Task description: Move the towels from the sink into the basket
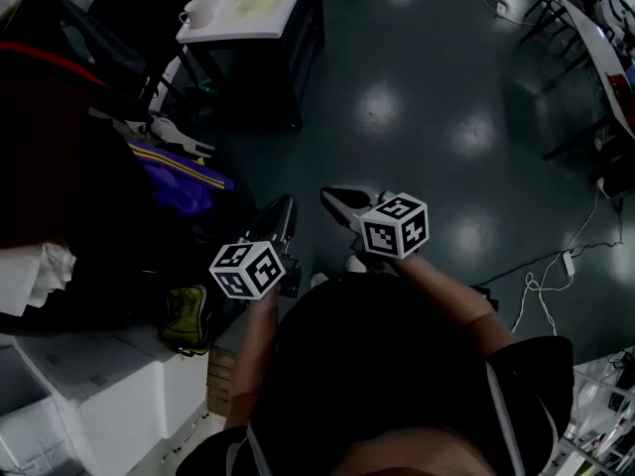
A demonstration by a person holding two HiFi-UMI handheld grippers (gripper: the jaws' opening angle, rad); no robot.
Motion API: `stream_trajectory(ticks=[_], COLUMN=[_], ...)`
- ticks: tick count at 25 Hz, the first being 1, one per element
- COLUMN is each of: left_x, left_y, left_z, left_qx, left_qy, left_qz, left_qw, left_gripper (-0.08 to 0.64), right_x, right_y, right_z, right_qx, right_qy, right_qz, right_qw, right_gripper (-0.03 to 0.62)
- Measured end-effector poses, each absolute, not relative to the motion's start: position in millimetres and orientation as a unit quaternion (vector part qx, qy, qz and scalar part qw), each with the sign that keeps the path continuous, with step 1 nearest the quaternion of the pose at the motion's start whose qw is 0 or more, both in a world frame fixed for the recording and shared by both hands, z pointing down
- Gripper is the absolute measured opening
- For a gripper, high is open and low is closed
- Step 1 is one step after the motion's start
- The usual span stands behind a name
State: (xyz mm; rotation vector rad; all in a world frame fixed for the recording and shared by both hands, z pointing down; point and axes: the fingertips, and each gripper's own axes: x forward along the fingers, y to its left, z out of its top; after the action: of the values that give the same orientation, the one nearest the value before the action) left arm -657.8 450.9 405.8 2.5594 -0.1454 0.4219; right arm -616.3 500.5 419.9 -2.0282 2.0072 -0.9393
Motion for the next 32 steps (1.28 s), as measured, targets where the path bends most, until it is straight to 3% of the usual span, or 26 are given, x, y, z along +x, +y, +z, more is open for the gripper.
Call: stream_trajectory(ticks=[17,32], left_x=[-594.6,-531.8], left_y=[455.6,376.7], left_z=[406.5,416.4], left_qx=[0.949,0.951], left_qy=[-0.06,-0.038], left_qz=[0.149,0.157], left_qw=[0.273,0.265], left_gripper=[0.008,0.008], right_x=[-552.0,-500.3], right_y=[504.9,431.6], right_z=[417.6,430.0], right_qx=[-0.668,-0.679], right_qy=[0.673,0.659], right_qz=[-0.308,-0.319], right_qw=[0.071,0.05], right_gripper=[-0.002,-0.002])
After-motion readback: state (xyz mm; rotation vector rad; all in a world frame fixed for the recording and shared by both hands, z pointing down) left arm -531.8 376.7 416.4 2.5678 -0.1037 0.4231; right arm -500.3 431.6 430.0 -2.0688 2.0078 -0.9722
